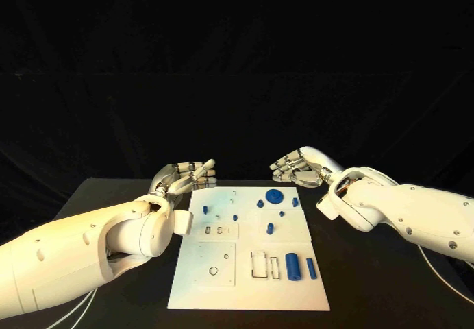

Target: Assemble the parts on the task board

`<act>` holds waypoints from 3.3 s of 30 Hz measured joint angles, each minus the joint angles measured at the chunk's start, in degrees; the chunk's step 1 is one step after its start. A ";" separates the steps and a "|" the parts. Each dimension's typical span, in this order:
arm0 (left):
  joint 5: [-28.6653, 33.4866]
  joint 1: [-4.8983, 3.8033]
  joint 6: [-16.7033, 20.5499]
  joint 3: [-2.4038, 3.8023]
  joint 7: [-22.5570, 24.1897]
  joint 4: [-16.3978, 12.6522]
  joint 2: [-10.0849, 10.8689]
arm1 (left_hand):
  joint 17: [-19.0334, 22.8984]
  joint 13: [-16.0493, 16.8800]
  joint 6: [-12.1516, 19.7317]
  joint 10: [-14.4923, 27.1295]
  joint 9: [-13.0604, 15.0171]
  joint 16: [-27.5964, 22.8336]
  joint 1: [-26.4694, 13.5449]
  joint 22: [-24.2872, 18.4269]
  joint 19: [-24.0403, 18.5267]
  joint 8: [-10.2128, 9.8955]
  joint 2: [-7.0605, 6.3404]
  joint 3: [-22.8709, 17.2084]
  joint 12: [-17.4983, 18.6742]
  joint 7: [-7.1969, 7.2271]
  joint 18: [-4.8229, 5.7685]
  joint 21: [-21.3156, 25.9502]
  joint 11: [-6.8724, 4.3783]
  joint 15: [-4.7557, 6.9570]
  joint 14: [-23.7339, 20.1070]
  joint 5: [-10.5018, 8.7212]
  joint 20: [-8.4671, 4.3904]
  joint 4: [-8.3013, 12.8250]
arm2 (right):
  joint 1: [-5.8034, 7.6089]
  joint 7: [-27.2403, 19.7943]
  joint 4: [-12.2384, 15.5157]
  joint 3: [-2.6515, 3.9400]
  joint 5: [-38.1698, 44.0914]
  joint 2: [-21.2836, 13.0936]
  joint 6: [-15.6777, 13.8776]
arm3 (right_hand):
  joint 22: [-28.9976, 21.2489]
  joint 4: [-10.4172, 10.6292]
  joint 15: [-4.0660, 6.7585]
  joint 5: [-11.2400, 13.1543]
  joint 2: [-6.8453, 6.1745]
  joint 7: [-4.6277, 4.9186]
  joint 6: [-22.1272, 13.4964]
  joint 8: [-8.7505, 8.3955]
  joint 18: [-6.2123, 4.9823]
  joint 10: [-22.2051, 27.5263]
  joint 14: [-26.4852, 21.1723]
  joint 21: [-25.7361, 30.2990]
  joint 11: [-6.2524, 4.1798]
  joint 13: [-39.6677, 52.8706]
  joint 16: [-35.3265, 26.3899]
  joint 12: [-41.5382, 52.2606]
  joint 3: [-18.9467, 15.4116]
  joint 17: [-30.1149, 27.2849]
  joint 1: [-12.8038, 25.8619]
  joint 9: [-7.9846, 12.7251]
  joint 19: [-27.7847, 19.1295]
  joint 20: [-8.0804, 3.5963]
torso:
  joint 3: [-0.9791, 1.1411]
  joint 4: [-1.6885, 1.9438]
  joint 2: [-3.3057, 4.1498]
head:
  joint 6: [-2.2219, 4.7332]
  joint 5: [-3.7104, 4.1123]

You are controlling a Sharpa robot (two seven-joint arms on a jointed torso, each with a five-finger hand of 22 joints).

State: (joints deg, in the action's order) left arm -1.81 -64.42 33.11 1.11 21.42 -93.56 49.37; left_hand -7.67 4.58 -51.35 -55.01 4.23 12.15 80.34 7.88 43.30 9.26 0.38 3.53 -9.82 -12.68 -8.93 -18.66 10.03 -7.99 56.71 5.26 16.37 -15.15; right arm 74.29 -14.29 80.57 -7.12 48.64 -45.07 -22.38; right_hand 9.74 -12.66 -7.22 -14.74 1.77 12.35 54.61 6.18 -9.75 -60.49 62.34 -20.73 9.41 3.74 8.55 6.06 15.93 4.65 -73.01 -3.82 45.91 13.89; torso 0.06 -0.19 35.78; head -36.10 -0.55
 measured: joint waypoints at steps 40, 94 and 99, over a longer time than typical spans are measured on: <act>-0.54 -3.58 -4.03 0.56 -0.13 -10.17 5.54 | -1.85 0.36 -2.12 -2.82 -0.02 0.21 3.14 0.69 4.33 0.34 -0.88 0.52 0.17 0.68 -1.15 -2.85 -0.62 0.82 2.58 0.00 -1.13 1.94 | 2.70 20.97 -5.61 0.03 44.72 8.34 7.62 | 59.66 4.15 7.14 -3.88 -6.41 -4.20 6.62 -1.45 4.50 -2.04 21.59 -57.15 -4.30 3.34 63.46 2.45 1.41 59.74 0.82 -0.50 32.18 -7.56 | 0.11 1.15 8.03 | 2.58 1.90; -0.31 -4.89 -4.76 0.58 -0.28 -10.44 6.14 | -1.88 0.25 -1.90 -2.62 -0.07 -1.12 3.12 0.43 3.89 0.13 -0.90 0.68 0.71 0.48 -1.14 -2.85 -0.42 0.09 0.61 0.00 -0.70 2.10 | 2.40 20.72 -8.40 0.04 44.73 10.96 12.12 | 65.21 6.59 7.13 -0.74 -5.56 -4.43 9.17 -0.74 5.36 -4.23 21.58 -60.48 -5.02 3.45 67.13 3.78 5.46 62.83 -0.45 -1.27 34.23 -7.77 | -0.12 1.75 9.34 | 1.67 2.30; -0.16 -4.92 -4.75 0.58 -0.32 -10.42 6.17 | -1.88 0.26 -1.90 -2.62 -0.07 -1.12 3.12 0.43 3.89 0.13 -0.90 0.67 0.71 0.48 -1.14 -2.85 -0.42 0.09 0.61 0.00 -0.71 2.10 | 2.26 20.58 -8.07 -0.03 44.17 10.64 11.17 | 65.21 7.19 7.13 -0.62 -5.55 -4.85 10.20 -0.63 6.27 -5.49 21.58 -61.47 -5.46 3.47 67.51 4.16 6.06 63.10 -0.43 -1.29 35.05 -7.79 | -0.14 1.75 9.34 | 1.63 2.33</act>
State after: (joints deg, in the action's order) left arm -1.97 -69.34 28.36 1.69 21.11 -103.99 55.54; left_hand -9.55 4.84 -53.25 -57.63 4.16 11.03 83.46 8.30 47.19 9.39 -0.52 4.20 -9.10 -12.20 -10.08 -21.51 9.61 -7.89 57.33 5.26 15.67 -13.04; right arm 76.55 6.30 72.50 -7.15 92.81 -34.44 -11.21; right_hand 74.95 -5.47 -0.09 -15.36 -3.78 7.49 64.81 5.54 -3.48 -65.98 83.92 -82.20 3.95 7.21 76.07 10.22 21.98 67.75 -73.44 -5.11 80.96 6.10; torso -0.08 1.57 45.12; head -34.48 1.78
